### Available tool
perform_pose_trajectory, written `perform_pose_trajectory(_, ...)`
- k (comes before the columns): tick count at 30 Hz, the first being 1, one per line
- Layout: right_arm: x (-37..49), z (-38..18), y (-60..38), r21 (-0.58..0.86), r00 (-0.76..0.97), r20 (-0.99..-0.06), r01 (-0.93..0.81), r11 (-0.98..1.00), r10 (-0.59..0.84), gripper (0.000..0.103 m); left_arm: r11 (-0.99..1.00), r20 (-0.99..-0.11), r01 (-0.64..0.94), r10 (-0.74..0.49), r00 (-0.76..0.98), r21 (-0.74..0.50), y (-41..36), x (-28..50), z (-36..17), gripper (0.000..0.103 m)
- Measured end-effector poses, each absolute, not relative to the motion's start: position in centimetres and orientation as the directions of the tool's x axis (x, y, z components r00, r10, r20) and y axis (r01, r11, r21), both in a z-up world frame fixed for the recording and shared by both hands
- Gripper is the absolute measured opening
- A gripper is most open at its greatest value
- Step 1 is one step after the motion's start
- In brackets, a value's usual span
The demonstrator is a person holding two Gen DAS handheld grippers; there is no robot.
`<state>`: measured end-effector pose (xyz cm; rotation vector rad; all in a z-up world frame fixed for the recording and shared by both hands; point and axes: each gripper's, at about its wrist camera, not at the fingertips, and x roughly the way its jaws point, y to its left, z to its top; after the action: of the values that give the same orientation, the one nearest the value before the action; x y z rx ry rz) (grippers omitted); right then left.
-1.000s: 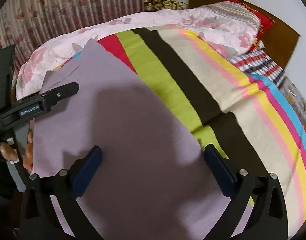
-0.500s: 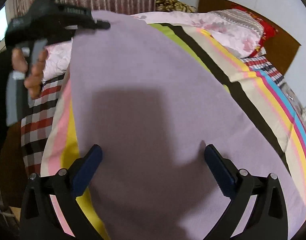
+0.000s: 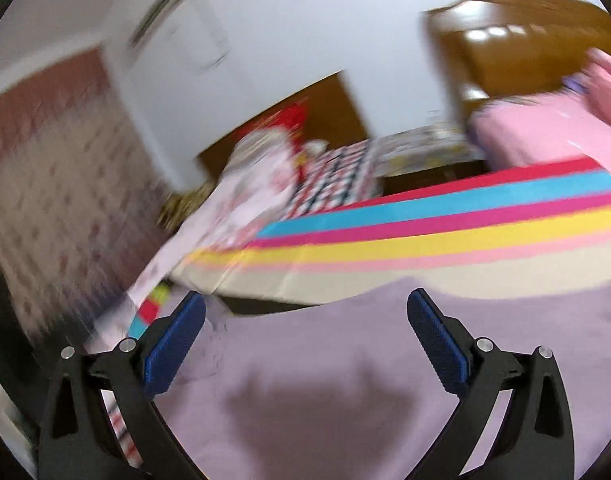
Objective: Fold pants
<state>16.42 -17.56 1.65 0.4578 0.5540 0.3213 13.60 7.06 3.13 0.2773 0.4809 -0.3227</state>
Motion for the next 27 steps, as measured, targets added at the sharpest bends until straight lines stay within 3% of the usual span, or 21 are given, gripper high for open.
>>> perform_pose_trajectory(4,14.9,0.6,-21.7,0.509,0.819,-0.463,-0.067,0.858,0.339,0.098,0.83,-0.72,0.553,-0.336,0.606,0.077,1.3,13.6,-7.1,0.014)
perform_pose_trajectory(6,14.0,-0.1,-22.5,0.518,0.806,-0.478,-0.063,0.853,0.349,0.098,0.823,-0.704,0.561,-0.348,0.619,0.086,1.6,12.3,-7.4,0.015)
perform_pose_trajectory(8,13.7,-0.9,-22.3,0.534,0.785,-0.488,-0.077,0.842,0.381,0.098,0.829,-0.646,0.558,-0.409,0.645,0.032,3.4,11.2,-5.5,0.044)
perform_pose_trajectory(9,13.8,-1.4,-22.0,0.556,0.764,-0.494,-0.088,0.826,0.414,0.098,0.849,-0.603,0.529,-0.417,0.68,0.01,5.0,10.6,-4.3,0.08)
perform_pose_trajectory(10,14.2,-2.0,-21.5,0.583,0.736,-0.5,-0.104,0.805,0.457,0.098,0.887,-0.537,0.462,-0.397,0.745,-0.014,7.4,9.8,-2.8,0.097)
perform_pose_trajectory(13,16.1,-3.8,-16.2,0.685,0.58,-0.487,-0.21,0.698,0.653,0.098,0.949,-0.481,0.293,-0.31,0.82,-0.114,14.4,9.3,-1.4,0.098)
perform_pose_trajectory(16,19.2,-4.8,-9.2,0.759,0.372,-0.477,-0.281,0.587,0.796,0.098,0.991,-0.544,0.048,-0.108,0.832,-0.123,21.3,10.5,-2.6,0.097)
perform_pose_trajectory(19,22.5,-5.5,-3.7,0.754,0.273,-0.522,-0.296,0.587,0.808,0.094,0.99,-0.577,-0.079,-0.002,0.816,-0.115,25.6,10.8,-3.8,0.097)
perform_pose_trajectory(21,25.4,-6.4,-0.6,0.759,0.226,-0.545,-0.275,0.59,0.807,0.085,0.989,-0.595,-0.107,0.024,0.803,-0.105,26.7,10.6,-4.4,0.097)
perform_pose_trajectory(27,29.7,-8.5,5.1,0.735,0.125,-0.61,-0.279,0.618,0.782,0.08,0.992,-0.603,-0.088,0.016,0.797,-0.09,28.8,10.9,-5.0,0.098)
